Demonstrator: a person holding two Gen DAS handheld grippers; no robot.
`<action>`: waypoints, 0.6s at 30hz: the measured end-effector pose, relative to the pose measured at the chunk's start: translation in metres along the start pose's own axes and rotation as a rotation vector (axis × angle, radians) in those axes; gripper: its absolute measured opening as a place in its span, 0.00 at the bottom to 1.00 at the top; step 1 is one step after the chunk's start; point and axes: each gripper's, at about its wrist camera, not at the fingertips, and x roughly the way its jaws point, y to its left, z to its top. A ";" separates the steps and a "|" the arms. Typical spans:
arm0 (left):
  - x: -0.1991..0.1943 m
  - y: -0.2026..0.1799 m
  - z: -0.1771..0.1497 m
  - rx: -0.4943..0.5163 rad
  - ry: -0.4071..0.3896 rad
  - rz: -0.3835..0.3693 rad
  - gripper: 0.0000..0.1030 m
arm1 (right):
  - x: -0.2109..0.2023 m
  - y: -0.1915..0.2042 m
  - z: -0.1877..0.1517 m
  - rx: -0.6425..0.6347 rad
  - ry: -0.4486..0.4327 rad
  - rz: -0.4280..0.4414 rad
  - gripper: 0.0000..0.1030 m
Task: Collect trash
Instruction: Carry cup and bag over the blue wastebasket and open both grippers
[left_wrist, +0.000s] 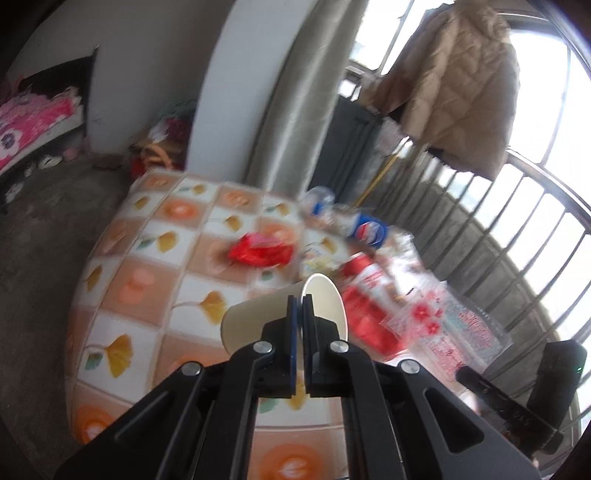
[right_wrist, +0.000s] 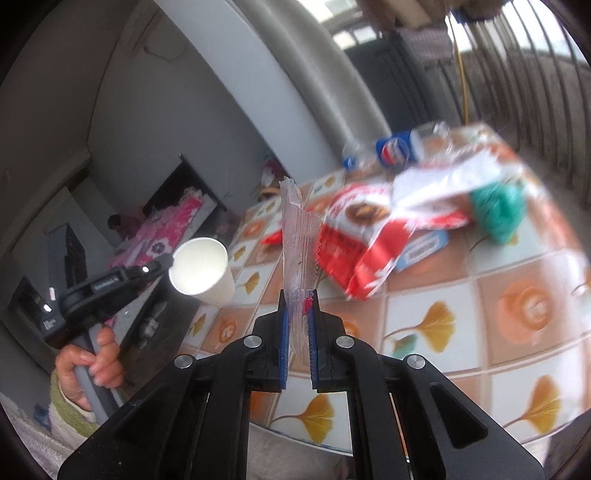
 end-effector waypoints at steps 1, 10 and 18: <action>-0.002 -0.012 0.004 0.017 -0.012 -0.029 0.02 | -0.008 -0.003 0.002 -0.007 -0.028 -0.016 0.07; 0.018 -0.136 0.022 0.204 -0.012 -0.255 0.02 | -0.090 -0.064 0.012 0.079 -0.233 -0.186 0.07; 0.083 -0.289 -0.006 0.401 0.127 -0.501 0.02 | -0.169 -0.154 -0.011 0.283 -0.360 -0.407 0.07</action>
